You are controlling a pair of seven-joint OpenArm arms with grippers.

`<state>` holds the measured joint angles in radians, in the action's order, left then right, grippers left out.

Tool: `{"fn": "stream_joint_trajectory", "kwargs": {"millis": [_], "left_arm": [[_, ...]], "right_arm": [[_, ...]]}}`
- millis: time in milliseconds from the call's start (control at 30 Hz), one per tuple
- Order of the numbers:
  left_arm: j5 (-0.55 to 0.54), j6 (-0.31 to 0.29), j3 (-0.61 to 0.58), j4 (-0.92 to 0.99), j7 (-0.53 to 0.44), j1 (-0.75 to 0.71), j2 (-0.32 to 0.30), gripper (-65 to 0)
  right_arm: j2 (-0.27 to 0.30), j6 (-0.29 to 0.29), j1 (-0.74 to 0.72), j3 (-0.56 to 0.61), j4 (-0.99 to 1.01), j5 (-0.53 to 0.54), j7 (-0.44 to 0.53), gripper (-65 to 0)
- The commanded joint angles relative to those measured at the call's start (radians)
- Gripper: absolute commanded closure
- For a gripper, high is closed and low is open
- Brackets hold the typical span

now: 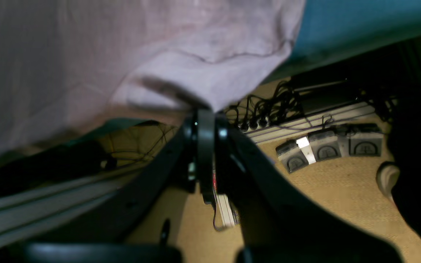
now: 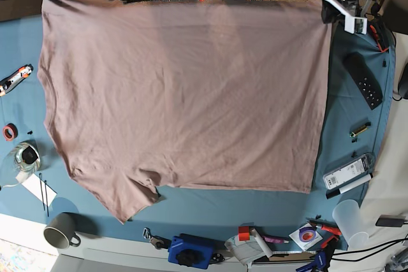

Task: Fold the T-shirt properly
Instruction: 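Pull the shoulder edges with both grippers to straighten the shirt, then lift the shoulder edge with both grippers and fold it over the body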

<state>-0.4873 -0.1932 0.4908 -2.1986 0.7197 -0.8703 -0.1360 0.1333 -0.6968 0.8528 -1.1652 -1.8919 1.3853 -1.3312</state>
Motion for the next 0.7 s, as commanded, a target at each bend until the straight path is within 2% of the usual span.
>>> {"fn": "stream_joint_trajectory", "kwargs": {"millis": [0, 200, 467, 567, 667], "left_arm": [[0.0, 0.0, 0.022, -0.024, -0.002, -0.021, -0.006, 0.0], [-0.063, 0.0, 0.077, -0.028, 0.006, -0.029, -0.011, 0.0], [-0.082, 0.0, 0.012, -0.025, -0.002, 0.021, -0.011, 0.0], [-0.02, 0.003, -0.036, -0.024, -0.003, 0.05, -0.011, 0.0], [0.05, 0.066, -0.056, -0.024, -0.013, 0.075, -0.011, 0.0]], "right_arm": [[0.013, -0.001, 0.014, -0.015, -0.013, 0.017, 0.016, 0.0], [0.016, -0.001, -0.01, -0.015, -0.013, 0.015, 0.021, 0.0], [0.03, -0.001, -0.088, 0.008, -0.013, -0.074, 0.022, 0.0], [0.048, -0.001, -0.1, 0.046, -0.013, -0.078, 0.031, 0.0], [0.052, -0.001, -0.126, 0.06, -0.013, -0.124, 0.056, 0.0]]}}
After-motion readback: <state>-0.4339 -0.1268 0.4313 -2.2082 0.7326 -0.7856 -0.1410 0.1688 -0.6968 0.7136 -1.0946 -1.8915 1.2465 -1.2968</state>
